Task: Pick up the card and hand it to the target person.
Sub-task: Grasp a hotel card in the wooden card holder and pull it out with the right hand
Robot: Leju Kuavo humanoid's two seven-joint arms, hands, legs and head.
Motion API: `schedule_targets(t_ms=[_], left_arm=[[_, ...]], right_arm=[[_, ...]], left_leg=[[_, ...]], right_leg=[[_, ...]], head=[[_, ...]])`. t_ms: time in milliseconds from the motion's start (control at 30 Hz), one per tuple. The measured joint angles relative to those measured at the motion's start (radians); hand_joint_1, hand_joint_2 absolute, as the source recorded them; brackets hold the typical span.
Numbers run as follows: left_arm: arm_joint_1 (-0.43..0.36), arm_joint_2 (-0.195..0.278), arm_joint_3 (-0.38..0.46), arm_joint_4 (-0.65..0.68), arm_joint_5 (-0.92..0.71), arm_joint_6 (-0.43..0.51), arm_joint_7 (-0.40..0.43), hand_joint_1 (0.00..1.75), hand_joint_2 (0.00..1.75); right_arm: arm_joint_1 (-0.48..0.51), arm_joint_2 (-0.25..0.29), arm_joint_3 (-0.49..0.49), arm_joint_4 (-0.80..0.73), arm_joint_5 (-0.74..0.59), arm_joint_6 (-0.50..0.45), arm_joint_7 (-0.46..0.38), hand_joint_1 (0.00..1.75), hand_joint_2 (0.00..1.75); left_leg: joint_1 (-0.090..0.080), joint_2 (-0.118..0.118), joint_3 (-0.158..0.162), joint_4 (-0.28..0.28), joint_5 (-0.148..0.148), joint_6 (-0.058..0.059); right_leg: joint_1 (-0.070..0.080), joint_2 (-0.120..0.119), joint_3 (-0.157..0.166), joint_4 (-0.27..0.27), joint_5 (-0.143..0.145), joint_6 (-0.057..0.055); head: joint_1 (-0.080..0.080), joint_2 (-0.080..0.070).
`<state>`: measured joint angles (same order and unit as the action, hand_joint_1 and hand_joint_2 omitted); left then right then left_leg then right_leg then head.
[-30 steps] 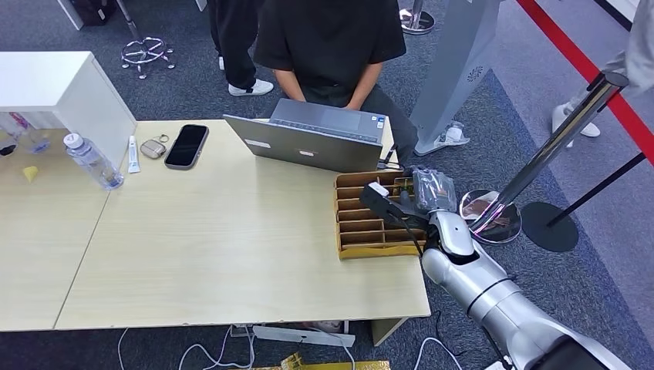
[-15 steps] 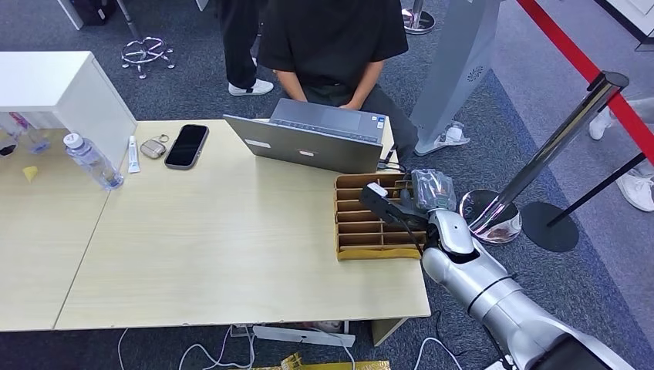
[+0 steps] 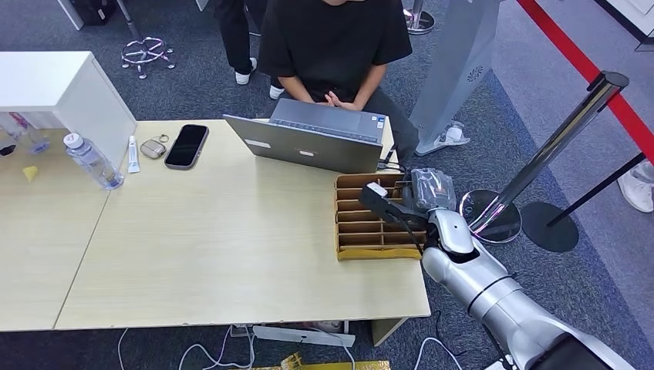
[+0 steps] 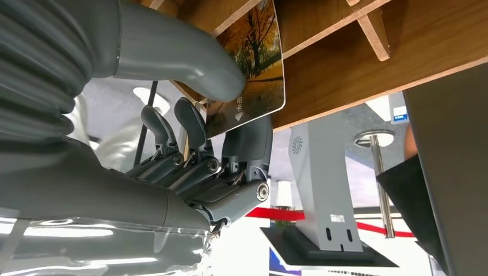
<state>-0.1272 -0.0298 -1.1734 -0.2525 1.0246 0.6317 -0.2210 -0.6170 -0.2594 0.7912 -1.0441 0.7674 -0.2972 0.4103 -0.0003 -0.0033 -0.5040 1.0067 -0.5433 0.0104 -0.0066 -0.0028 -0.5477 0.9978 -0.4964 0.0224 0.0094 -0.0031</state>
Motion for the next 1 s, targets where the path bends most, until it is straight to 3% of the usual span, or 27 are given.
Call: schedule_targets(t_ms=[1000], left_arm=[[0.000, 0.001, 0.000, 0.000, 0.019, 0.003, -0.002, 0.00, 0.00]], right_arm=[[0.006, -0.038, -0.001, -0.189, 0.136, 0.008, 0.071, 1.55, 1.75]], left_leg=[[0.000, 0.000, 0.000, 0.000, 0.000, 0.000]], right_leg=[[0.000, 0.000, 0.000, 0.000, 0.000, 0.000]], head=[[0.000, 0.000]])
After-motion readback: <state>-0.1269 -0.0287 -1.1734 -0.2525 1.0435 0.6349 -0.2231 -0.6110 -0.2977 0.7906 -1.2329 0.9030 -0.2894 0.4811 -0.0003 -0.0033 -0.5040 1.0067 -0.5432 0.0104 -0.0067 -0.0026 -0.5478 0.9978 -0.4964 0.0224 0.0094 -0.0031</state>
